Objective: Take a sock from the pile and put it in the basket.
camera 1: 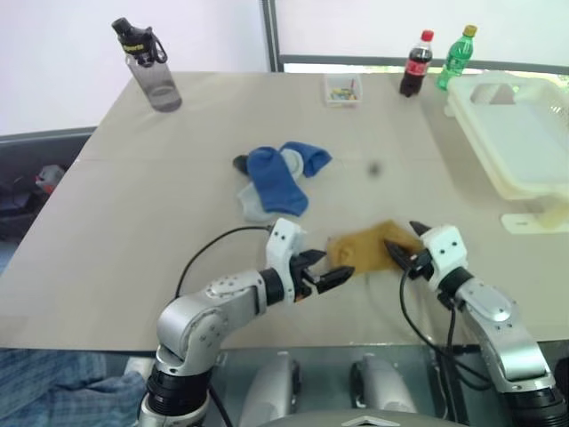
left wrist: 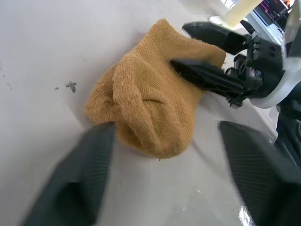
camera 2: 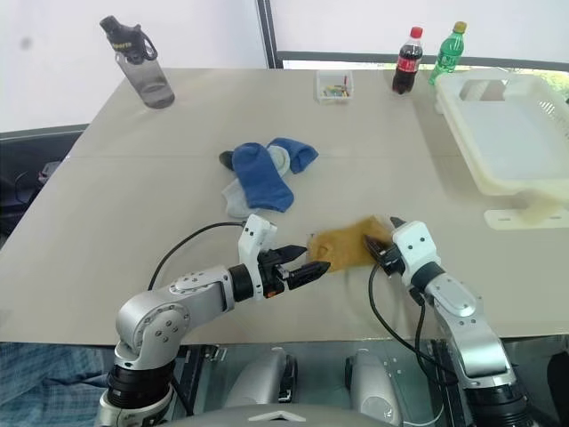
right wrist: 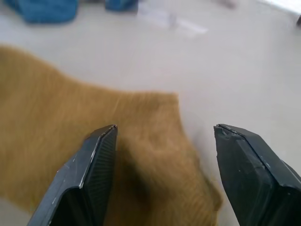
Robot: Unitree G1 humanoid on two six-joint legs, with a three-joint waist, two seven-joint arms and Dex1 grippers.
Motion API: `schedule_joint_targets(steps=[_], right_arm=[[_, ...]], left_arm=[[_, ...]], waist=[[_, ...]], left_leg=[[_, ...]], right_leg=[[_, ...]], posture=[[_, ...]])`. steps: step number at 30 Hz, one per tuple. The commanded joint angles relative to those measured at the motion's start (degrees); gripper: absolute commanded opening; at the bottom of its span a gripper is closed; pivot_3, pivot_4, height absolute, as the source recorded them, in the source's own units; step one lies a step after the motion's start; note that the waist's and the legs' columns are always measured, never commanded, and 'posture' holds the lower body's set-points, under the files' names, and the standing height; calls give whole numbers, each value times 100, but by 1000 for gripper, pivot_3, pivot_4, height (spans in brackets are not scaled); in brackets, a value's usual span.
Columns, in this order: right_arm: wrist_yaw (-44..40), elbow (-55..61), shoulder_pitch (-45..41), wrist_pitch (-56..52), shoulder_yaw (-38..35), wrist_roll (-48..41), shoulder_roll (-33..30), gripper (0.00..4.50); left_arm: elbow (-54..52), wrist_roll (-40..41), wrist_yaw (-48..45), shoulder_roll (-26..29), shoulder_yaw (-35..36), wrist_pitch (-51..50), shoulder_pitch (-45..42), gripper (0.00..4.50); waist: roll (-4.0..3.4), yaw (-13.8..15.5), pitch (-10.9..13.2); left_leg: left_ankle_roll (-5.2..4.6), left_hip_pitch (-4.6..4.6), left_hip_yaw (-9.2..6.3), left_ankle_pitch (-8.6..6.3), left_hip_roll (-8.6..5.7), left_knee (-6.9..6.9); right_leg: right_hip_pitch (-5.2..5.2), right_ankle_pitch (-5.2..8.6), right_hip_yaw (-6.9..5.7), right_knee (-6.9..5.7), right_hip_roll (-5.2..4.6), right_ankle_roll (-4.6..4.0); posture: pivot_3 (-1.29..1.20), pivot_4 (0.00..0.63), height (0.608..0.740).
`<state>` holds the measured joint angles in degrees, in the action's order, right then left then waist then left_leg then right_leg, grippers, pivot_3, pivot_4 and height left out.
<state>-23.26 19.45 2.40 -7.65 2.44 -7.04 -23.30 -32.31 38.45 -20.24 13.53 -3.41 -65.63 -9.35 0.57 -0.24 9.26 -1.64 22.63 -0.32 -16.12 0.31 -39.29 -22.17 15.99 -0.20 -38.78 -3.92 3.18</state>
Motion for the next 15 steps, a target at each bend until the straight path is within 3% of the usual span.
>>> schedule_joint_targets(steps=[1,15], right_arm=[[37,311,25,366,34,16,151,3391],[-197,-48,-27,-243,561,598,-4,3391]], left_arm=[[-131,84,56,-40,30,95,1,4422],[708,401,647,-394,945,-713,-229,4422]], waist=[[0,-5,0],[0,-16,0]], left_leg=[[0,0,0,0,0,0],[-1,-1,-6,0,-1,0]], right_leg=[[0,0,0,0,0,0],[1,0,-6,0,0,0]], posture=[[0,150,740],[0,150,740]])
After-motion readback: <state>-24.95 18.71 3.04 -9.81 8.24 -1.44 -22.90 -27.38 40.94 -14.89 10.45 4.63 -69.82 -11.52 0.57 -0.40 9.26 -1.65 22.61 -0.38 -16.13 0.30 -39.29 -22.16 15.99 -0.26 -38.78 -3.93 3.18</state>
